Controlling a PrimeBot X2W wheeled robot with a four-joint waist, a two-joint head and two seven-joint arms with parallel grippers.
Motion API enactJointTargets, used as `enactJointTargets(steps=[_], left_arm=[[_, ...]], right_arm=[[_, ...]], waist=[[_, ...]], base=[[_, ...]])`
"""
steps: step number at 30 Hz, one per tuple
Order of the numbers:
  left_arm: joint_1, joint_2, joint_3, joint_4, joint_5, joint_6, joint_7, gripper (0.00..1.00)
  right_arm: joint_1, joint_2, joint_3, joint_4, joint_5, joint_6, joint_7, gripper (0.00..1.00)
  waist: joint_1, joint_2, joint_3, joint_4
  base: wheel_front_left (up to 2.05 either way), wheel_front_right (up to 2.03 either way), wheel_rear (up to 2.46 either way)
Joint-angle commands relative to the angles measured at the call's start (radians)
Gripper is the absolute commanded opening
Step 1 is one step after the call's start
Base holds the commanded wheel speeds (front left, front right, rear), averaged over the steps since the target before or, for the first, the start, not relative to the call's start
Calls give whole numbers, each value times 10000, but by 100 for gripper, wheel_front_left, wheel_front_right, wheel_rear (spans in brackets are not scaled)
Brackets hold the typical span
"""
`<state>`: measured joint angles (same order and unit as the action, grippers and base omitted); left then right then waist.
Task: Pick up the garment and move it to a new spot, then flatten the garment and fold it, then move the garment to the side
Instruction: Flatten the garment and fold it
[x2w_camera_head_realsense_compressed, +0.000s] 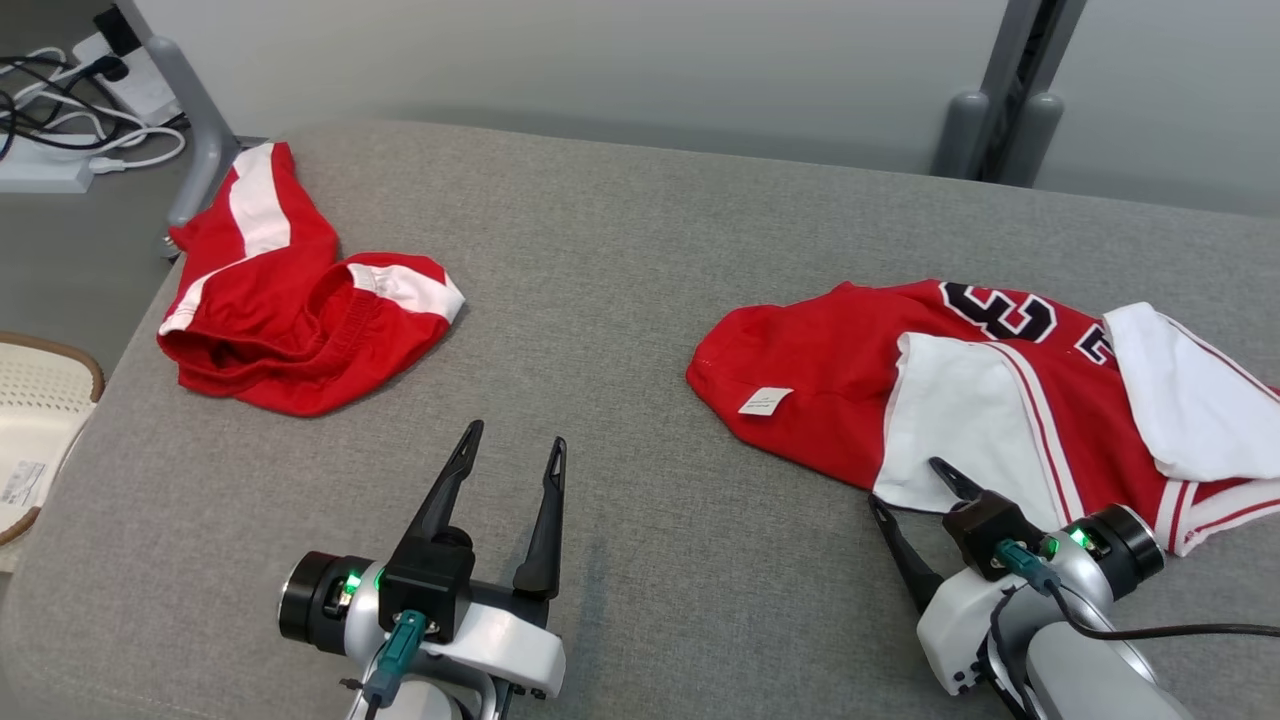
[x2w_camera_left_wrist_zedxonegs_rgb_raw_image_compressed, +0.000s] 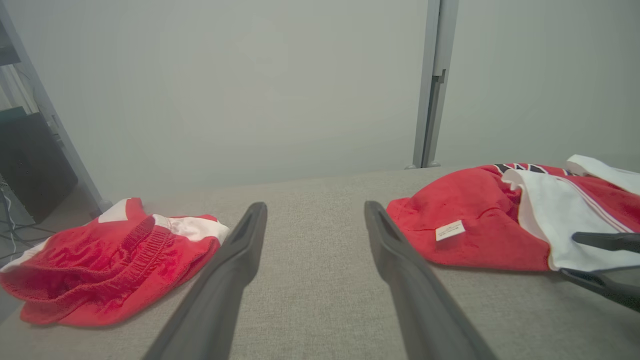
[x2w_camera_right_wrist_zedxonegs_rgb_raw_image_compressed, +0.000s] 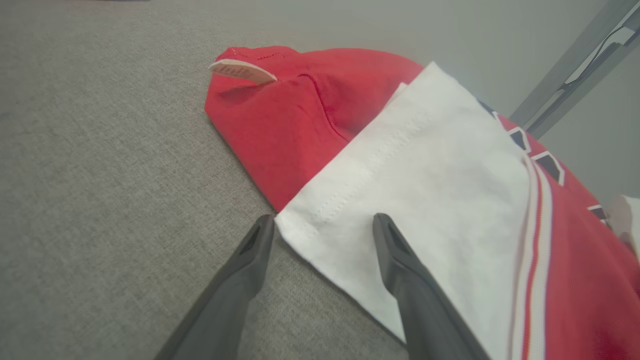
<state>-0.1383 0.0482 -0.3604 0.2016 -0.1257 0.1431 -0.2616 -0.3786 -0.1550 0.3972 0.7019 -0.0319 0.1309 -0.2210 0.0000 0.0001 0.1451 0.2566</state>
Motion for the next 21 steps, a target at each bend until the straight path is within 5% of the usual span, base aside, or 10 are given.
enactJointTargets(steps=[1, 3, 4, 5, 6, 21], left_arm=[[-159, 41, 20, 4, -82, 57, -37, 100], [-109, 37, 4, 19, -88, 63, -37, 100], [-80, 37, 7, 32, -80, 70, -37, 100], [-57, 37, 18, 44, -76, 83, -37, 100], [-43, 36, 22, 50, -74, 83, -37, 100], [238, 39, 375, 30, -12, 151, -37, 100]], right_arm=[[-71, 10, -13, 51, -80, -3, -68, 100], [-154, 67, -156, 345, -136, -3, -91, 100], [-201, 79, -230, 490, -147, -3, -99, 79], [-235, 88, -276, 586, -154, -3, -106, 31], [-274, 100, -317, 704, -178, -3, -133, 0], [-25, 258, -768, -10, 5, -3, -386, 0]], waist=[[0, -1, 58, 136], [0, -1, 60, 237], [0, -1, 55, 275], [0, -1, 45, 301], [0, -1, 33, 323], [0, -1, -454, -758]], base=[[0, 0, 0], [0, 0, 0], [0, 0, 0], [0, 0, 0], [0, 0, 0], [0, 0, 0]])
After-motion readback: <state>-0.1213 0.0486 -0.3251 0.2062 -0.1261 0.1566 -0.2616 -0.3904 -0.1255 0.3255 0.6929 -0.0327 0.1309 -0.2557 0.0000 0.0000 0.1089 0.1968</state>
